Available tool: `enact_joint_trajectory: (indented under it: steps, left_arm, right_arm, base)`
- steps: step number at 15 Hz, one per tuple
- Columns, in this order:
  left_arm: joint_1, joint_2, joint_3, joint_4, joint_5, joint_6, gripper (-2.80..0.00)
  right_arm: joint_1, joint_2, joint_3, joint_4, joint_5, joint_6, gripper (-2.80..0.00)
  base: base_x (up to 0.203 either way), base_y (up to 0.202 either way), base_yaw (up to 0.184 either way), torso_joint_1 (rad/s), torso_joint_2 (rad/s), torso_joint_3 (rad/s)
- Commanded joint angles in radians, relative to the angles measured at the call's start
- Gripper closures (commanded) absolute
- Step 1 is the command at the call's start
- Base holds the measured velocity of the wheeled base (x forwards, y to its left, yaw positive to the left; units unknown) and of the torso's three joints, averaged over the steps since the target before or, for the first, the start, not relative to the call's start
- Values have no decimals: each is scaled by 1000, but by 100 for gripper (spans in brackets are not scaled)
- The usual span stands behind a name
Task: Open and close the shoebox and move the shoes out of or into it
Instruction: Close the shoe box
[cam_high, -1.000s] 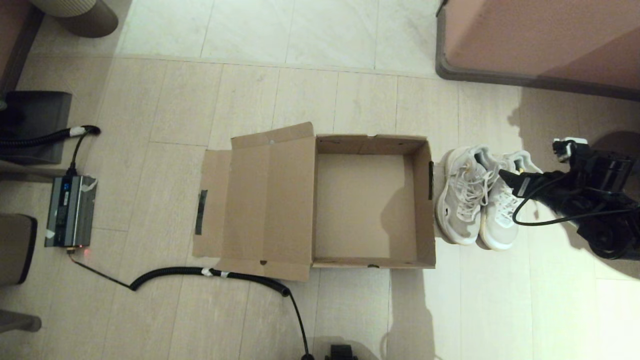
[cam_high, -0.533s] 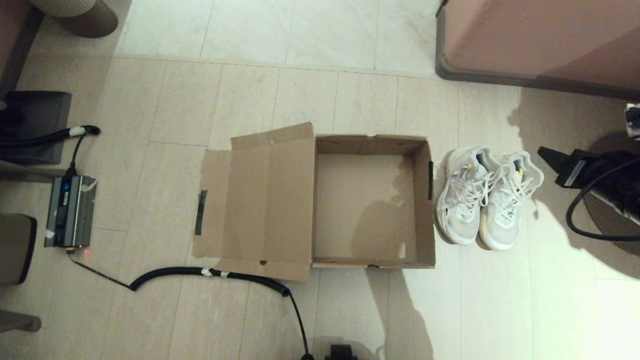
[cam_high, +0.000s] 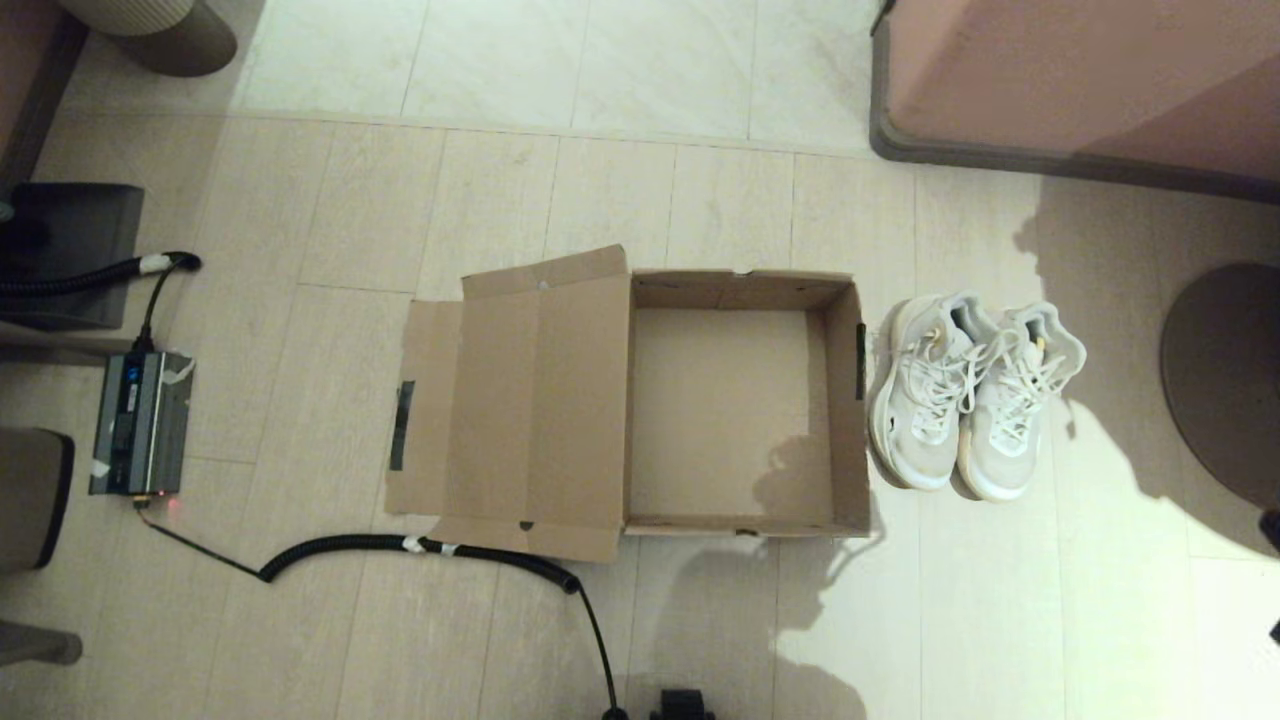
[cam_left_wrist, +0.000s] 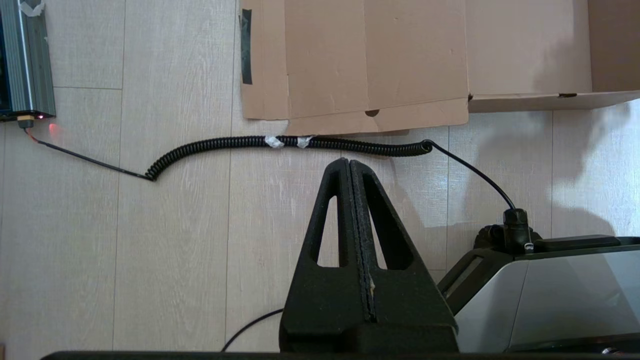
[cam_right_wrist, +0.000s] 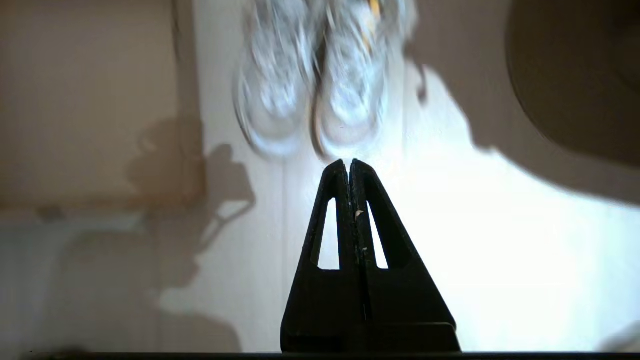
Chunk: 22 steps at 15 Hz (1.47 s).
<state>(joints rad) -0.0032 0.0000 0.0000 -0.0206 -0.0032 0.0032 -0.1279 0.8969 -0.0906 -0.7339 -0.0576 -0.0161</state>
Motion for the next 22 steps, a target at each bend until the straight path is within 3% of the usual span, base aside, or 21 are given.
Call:
enact_joint_trajectory:
  steps: [1, 5, 8, 14, 15, 18, 19, 22]
  left_arm:
    - [0, 0, 6, -1, 0, 0, 0]
    - [0, 1, 7, -1, 0, -1, 0]
    - [0, 1, 6, -1, 0, -2, 0]
    - [0, 1, 6, -1, 0, 2, 0]
    - [0, 0, 6, 1, 0, 1, 0]
    - [0, 0, 3, 10, -1, 3, 0]
    - [0, 0, 2, 13, -1, 4, 0]
    - [0, 0, 3, 11, -1, 3, 0]
  right_arm:
    - [-1, -176, 87, 63, -11, -13, 0]
    - [0, -542, 92, 541, 10, -19, 0]
    - [0, -620, 102, 684, 16, 46, 0]
    - [1, -615, 106, 688, 37, 25, 0]
    - [2, -615, 104, 710, 59, -11, 0]
    - [110, -591, 101, 716, 65, -16, 0]
    - [112, -600, 101, 715, 64, -7, 0]
    - [114, -764, 102, 713, 48, -6, 0]
  base:
    - [0, 0, 0, 0, 0, 0]
    - [0, 0, 0, 0, 0, 0]
    - [0, 0, 0, 0, 0, 0]
    - [0, 0, 0, 0, 0, 0]
    - [0, 0, 0, 0, 0, 0]
    - [0, 0, 0, 0, 0, 0]
    - [0, 0, 0, 0, 0, 0]
    - [0, 0, 0, 0, 0, 0]
